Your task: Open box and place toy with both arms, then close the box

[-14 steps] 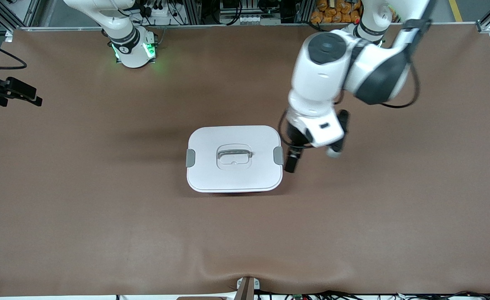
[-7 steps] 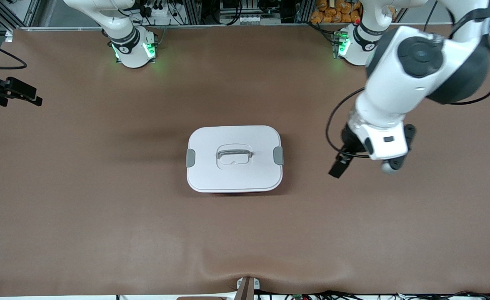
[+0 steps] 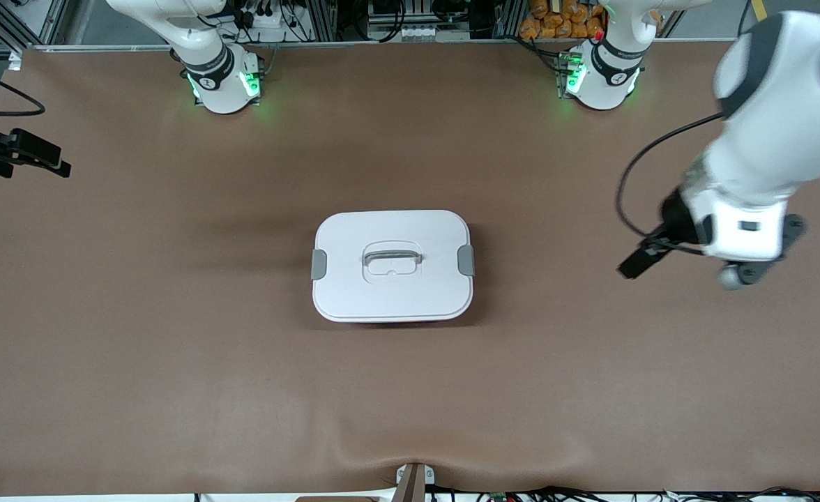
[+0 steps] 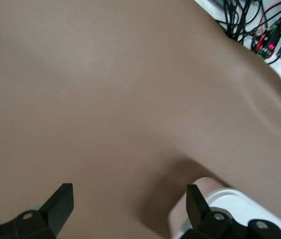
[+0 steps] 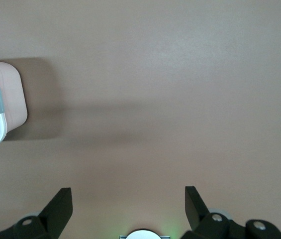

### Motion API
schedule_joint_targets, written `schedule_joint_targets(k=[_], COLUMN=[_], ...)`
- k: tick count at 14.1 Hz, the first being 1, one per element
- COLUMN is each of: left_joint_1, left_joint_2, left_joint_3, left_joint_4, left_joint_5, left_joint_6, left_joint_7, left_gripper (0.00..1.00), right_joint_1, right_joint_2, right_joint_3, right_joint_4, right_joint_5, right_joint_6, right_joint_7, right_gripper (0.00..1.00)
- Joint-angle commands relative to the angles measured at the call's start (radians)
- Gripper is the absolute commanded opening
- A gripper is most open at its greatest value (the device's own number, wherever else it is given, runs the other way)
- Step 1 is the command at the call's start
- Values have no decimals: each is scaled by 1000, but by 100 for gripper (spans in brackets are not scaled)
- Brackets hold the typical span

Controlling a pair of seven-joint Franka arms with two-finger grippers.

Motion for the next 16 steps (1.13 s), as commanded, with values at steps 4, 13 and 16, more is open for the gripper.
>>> schedule_joint_targets(k=[4, 13, 16], left_joint_1=[72, -78, -113], left_joint_2=[-91, -371, -449], left_joint_3=[69, 277, 292], left_joint_4=[-24, -283, -360], left_joint_5=[-30, -66, -57], left_joint_6=[-114, -165, -146], left_joint_7=[437, 664, 659], left_gripper=[100, 100, 100], right_joint_1=[-4, -3, -3], right_joint_2=[4, 6, 6], right_joint_3=[3, 3, 3], right_joint_4=[8, 7, 7], right_joint_5=[-6, -3, -4], right_joint_6=[-11, -10, -10], right_joint_7=[-4, -4, -4], right_gripper=[100, 100, 100])
